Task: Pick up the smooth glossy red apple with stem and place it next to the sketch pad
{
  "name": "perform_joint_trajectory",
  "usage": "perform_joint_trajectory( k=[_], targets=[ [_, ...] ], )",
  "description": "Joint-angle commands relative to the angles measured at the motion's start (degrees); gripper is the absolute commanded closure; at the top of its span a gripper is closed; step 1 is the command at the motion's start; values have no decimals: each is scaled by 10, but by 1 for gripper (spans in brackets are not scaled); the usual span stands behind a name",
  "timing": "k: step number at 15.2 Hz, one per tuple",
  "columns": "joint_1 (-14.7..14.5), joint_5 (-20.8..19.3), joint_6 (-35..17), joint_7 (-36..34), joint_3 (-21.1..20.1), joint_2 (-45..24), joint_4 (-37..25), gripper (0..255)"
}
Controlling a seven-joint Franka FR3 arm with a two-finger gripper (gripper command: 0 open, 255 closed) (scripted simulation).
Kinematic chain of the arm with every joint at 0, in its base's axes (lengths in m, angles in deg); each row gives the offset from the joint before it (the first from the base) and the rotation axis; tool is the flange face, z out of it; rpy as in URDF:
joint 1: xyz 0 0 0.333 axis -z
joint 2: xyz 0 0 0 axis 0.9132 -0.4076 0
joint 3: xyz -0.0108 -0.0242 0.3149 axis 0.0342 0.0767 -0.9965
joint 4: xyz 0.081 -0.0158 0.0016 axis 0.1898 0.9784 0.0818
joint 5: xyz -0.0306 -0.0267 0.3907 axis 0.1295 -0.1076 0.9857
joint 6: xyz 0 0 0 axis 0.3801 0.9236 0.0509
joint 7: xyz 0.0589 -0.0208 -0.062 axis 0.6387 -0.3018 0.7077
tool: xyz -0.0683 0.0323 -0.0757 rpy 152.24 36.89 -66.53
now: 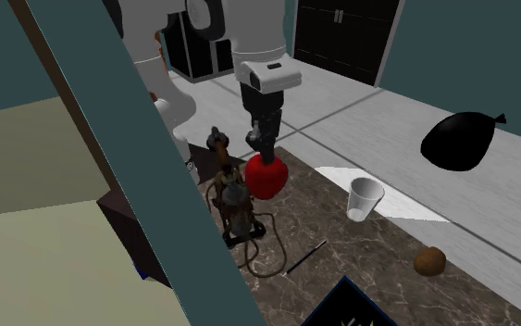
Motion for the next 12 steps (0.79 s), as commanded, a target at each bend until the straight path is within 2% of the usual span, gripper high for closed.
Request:
perform_joint_trajectory(
  k=[1, 7, 12],
  targets=[
    [12, 4, 3, 31, 19, -21, -21, 255],
    [47, 32, 20, 118, 67, -103, -113, 255],
    [90, 71, 48, 190, 99, -191, -219, 255]
  ],
)
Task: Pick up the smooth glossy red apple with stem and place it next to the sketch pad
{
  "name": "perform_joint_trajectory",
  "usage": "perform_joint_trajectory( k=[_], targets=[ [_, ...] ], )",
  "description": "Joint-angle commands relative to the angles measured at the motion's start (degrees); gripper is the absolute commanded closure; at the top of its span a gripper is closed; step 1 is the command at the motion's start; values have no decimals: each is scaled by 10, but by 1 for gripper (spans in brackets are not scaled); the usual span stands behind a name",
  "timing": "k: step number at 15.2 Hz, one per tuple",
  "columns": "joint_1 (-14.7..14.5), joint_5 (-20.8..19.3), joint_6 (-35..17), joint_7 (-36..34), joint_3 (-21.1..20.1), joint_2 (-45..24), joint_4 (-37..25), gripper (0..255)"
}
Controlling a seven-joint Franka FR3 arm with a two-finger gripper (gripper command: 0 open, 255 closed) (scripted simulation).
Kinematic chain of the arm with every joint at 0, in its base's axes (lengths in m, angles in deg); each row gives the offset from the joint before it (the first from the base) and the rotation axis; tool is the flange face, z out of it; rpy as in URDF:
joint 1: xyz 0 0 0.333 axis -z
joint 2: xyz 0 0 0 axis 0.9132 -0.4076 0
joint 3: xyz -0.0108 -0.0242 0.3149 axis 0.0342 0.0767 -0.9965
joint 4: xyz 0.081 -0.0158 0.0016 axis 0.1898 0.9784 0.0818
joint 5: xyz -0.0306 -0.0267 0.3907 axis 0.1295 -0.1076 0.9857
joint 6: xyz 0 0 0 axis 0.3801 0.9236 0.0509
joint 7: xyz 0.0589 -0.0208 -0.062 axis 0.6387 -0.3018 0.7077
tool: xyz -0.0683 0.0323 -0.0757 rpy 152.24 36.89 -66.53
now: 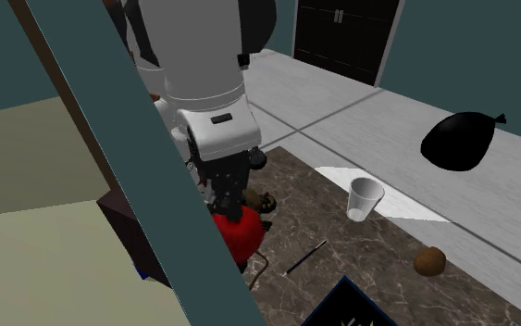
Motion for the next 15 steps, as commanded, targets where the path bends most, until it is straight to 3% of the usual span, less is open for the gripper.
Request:
perform_joint_trajectory(
  k=[1, 2, 15],
  targets=[
    [19, 16, 12, 28, 11, -32, -39, 255],
    [37, 31, 25, 48, 17, -65, -81, 255],
    [27, 24, -83, 52, 13, -46, 45, 255]
  ],
)
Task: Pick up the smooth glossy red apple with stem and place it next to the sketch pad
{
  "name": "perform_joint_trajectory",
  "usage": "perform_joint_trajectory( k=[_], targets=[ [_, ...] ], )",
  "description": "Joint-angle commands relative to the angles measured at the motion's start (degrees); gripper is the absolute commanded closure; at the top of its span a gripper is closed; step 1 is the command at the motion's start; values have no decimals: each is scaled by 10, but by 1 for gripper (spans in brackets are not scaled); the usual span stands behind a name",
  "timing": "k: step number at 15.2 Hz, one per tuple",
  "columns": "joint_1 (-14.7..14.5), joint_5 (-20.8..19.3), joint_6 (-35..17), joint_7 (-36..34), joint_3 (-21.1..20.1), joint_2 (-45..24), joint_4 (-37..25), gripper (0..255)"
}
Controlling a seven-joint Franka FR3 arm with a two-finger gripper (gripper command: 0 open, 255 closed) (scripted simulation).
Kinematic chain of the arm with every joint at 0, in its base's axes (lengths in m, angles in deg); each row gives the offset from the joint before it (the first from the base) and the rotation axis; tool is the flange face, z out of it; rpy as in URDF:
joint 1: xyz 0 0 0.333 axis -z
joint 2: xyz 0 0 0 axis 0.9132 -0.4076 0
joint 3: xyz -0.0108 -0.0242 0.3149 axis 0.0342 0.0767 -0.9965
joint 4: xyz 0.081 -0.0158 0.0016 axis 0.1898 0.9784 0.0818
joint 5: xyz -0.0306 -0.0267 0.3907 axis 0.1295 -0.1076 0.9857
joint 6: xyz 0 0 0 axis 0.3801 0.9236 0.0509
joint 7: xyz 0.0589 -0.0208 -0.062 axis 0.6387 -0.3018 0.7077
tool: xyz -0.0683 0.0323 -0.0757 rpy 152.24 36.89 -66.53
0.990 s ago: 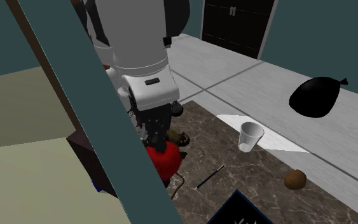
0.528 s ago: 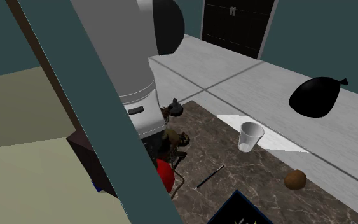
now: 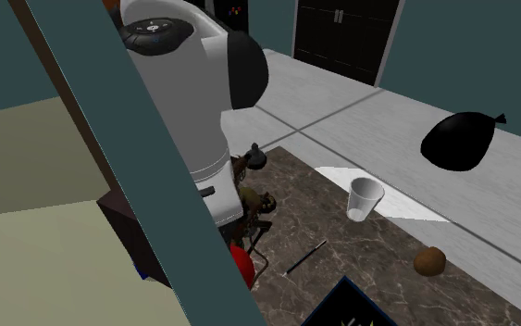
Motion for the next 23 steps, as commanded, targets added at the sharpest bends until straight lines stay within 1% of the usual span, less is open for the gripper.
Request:
perform_joint_trajectory(
  k=[1, 12, 23],
  targets=[
    [-1, 0, -17, 2, 0, 1, 17, 255],
    [-3, 6, -99, 10, -3, -6, 94, 255],
    [-2, 21, -175, 23, -7, -28, 151, 255]
  ],
)
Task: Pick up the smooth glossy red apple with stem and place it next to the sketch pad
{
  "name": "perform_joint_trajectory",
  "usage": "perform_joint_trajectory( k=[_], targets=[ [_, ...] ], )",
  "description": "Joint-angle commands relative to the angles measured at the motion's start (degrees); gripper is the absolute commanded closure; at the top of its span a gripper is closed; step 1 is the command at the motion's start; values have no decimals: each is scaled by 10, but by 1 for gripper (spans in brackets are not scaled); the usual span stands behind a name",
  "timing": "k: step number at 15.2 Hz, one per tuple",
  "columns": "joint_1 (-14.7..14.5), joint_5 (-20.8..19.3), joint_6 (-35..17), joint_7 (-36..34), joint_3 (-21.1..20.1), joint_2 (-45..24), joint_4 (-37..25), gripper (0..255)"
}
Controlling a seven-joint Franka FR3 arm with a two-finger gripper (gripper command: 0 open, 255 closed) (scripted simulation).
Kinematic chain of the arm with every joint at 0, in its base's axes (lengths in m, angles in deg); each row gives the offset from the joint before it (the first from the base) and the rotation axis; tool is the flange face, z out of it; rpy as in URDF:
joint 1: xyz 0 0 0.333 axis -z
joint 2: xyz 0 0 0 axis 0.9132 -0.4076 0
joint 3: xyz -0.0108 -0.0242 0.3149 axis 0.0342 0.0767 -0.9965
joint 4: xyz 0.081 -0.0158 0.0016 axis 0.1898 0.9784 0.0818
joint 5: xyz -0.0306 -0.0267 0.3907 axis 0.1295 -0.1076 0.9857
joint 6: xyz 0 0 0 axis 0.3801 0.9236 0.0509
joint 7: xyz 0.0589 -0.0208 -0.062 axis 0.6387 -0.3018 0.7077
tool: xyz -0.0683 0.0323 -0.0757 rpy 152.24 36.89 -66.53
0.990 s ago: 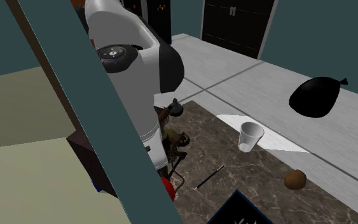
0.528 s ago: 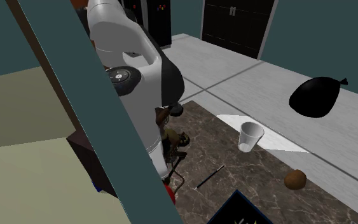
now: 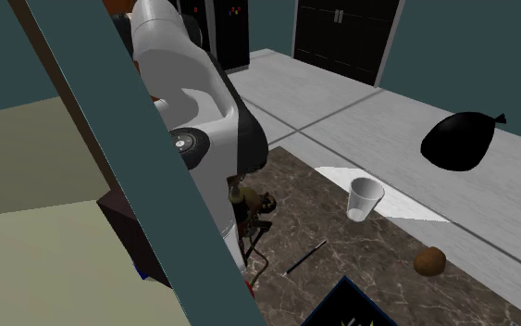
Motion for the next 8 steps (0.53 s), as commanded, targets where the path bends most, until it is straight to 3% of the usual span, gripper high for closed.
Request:
perform_joint_trajectory(
  k=[1, 8],
  targets=[
    [0, 4, -14, 2, -1, -6, 8, 255],
    [1, 7, -26, 5, -2, -11, 16, 255]
  ],
)
